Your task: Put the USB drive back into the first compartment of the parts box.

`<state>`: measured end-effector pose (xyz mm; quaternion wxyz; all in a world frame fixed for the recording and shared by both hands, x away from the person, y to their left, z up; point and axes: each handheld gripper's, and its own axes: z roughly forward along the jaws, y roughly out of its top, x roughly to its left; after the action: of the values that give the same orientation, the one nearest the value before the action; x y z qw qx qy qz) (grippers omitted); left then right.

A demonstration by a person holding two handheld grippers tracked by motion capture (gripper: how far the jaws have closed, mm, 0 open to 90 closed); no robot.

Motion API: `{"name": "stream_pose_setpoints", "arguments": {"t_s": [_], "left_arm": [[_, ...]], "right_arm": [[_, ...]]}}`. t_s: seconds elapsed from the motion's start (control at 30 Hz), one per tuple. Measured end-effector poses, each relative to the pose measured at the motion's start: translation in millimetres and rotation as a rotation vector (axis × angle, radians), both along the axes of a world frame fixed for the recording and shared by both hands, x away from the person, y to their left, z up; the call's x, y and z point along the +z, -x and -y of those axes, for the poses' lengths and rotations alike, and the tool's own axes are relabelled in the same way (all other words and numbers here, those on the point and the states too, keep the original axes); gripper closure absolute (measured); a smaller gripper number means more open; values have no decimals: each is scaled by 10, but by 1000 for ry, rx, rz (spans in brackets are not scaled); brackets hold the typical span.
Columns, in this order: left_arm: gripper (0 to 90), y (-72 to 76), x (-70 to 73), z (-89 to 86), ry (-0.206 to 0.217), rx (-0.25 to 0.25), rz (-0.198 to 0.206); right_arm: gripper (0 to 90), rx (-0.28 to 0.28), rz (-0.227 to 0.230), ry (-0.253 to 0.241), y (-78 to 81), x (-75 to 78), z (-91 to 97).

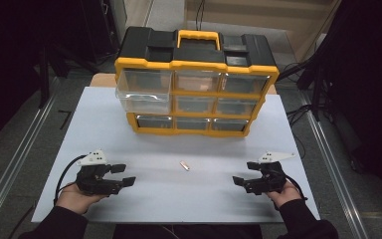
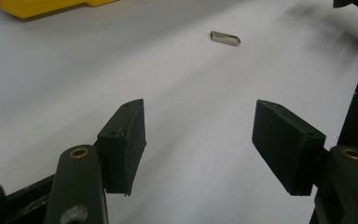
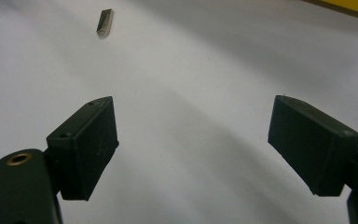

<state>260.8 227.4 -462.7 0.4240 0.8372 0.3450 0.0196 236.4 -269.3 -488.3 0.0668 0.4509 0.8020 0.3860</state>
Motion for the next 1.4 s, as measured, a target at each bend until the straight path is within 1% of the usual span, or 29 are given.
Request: {"name": "stream_pose_setpoints", "arguments": {"t_s": [0.13,0.17,0.2,0.23,0.27,0.3,0.33,0.43,0.47,0.5,0.53,0.57,0.6,0.63,0.67,0.73,0.77,0.8,0.83,0.97,1.07,1.4], "left_arm": [[361,7,-1,-3,10,6,11],[376,10,-1,-7,11,7,9],[413,12,-1,-9,11,5,4],[421,18,-5,-8,10,6,15],[421,21,-3,-8,-1,5,24],[420,21,1,-5,-3,4,24],[420,19,4,-6,5,4,23],[409,11,16,-5,27,5,15],[388,5,18,-8,24,6,12],[369,-2,19,-7,29,16,-3],[361,-2,19,-7,29,16,-3],[361,-16,21,-16,36,23,-21],[349,-16,21,-16,36,23,-21],[306,-30,17,-18,35,30,-29],[308,-32,16,-19,36,33,-33],[308,-32,13,-16,33,34,-31],[308,-32,13,-16,33,34,-31],[307,-28,15,-7,15,43,-22],[307,-27,13,-3,13,44,-20],[305,-32,8,3,15,45,-27],[297,-34,10,13,11,48,-19],[295,-29,8,22,2,34,-21]], "right_arm": [[140,3,2,-5,-4,5,-6],[140,3,4,-4,-2,5,-11],[139,4,7,-4,-1,5,-14],[140,5,9,1,2,5,-15],[139,5,14,2,5,5,-17],[139,4,19,-3,9,5,-22],[140,6,24,-6,12,6,-21],[139,-5,24,-15,16,9,-19],[140,-7,22,-16,17,7,-17],[139,-8,22,-11,17,5,-16],[139,-8,22,-11,17,5,-16],[139,-10,22,-2,15,-2,-14],[139,-10,22,-2,15,-2,-14],[140,-17,9,-17,3,-11,-6],[140,-21,-1,-26,-10,-19,-2],[144,-40,-33,-28,-37,-32,13],[144,-44,-38,-27,-43,-39,18],[144,-42,-34,-24,-47,-43,21],[144,-41,-33,-21,-45,-40,22],[144,-32,-26,-21,-42,-30,14],[144,-21,-23,-18,-37,-27,5],[144,-19,-23,-21,-35,-25,9]]}}
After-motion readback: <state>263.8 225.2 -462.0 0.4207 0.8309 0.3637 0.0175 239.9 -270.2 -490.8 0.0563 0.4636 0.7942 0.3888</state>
